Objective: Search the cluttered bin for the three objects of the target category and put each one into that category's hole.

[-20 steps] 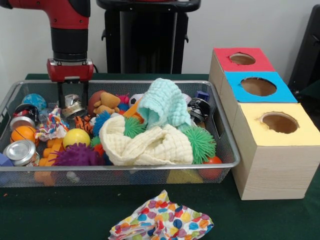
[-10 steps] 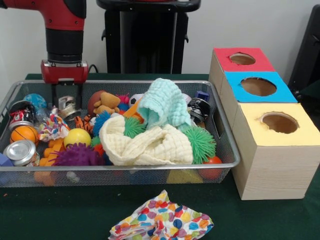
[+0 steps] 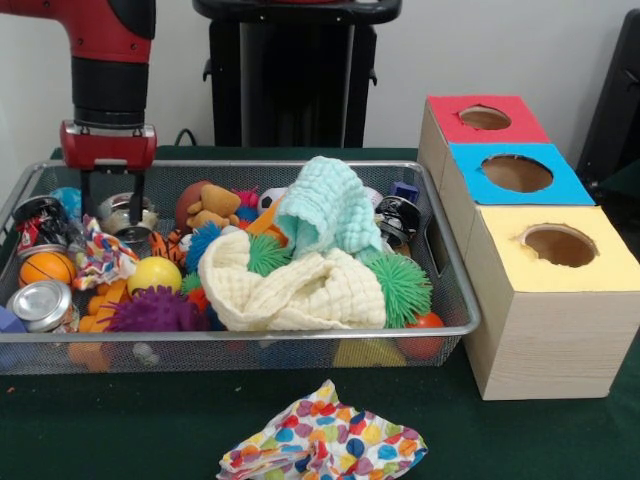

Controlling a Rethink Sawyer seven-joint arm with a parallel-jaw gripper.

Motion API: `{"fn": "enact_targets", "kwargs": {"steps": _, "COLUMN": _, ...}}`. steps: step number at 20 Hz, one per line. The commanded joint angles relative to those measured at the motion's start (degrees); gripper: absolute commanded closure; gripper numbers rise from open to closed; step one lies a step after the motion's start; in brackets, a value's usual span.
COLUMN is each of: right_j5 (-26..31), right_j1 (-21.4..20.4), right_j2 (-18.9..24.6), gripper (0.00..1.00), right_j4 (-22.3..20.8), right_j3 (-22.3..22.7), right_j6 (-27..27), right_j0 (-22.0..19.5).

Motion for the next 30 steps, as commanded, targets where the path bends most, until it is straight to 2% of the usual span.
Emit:
{"fn": "enact_targets", "kwargs": {"steps": 1, "right_j5": 1.99, "right_j1": 3.23, "right_j2": 4.32, "gripper": 0.00, "right_j4": -4.10, "right_j3": -6.46, "right_j6": -2.07, "right_j0": -1.41}}
{"fn": "enact_targets", "kwargs": {"steps": 18, "right_j5": 1.18, "right_j1": 4.58, "right_j2": 4.45, "gripper": 0.00, "right_j4": -5.66, "right_j3": -6.98, "right_j6": -1.91, "right_j0": -2.42}}
{"fn": "enact_targets", "kwargs": {"steps": 25, "right_j5": 3.11, "right_j1": 7.48, "right_j2": 7.06, "gripper": 0.00, "right_j4": -4.85, "right_j3": -6.47, "right_j6": -2.74, "right_j0": -5.98}}
{"fn": "enact_targets", "kwargs": {"steps": 30, "right_j5": 2.24, "right_j1": 7.91, "right_j2": 4.81, "gripper": 0.00, "right_j4": -5.85, "right_j3": -6.48, "right_j6": -1.21, "right_j0": -5.16}}
